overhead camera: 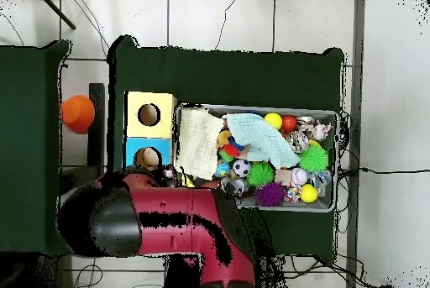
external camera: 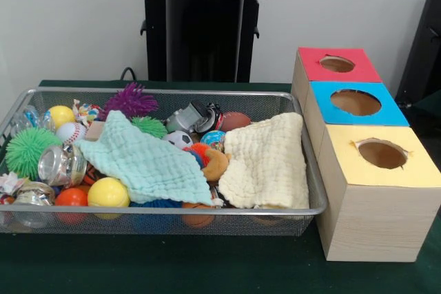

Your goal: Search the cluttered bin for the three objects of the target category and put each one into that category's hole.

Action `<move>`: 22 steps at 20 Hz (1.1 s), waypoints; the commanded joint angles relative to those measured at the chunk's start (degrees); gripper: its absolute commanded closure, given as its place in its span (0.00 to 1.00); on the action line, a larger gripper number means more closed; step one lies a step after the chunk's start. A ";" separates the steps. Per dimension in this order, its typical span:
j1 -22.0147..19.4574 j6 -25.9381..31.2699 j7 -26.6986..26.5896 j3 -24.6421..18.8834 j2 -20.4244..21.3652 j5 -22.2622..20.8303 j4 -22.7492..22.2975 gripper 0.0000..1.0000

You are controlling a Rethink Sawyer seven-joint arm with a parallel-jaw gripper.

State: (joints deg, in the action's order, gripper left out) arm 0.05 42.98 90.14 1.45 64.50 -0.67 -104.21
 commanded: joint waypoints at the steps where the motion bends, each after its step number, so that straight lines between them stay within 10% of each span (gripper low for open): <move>1: -1.67 4.63 10.44 -0.09 -3.27 0.44 2.82 0.00; 22: -9.75 1.94 2.67 -3.58 -10.52 0.64 10.17 0.00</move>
State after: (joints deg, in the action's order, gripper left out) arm -5.66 42.98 90.14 1.35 57.05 -0.66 -95.84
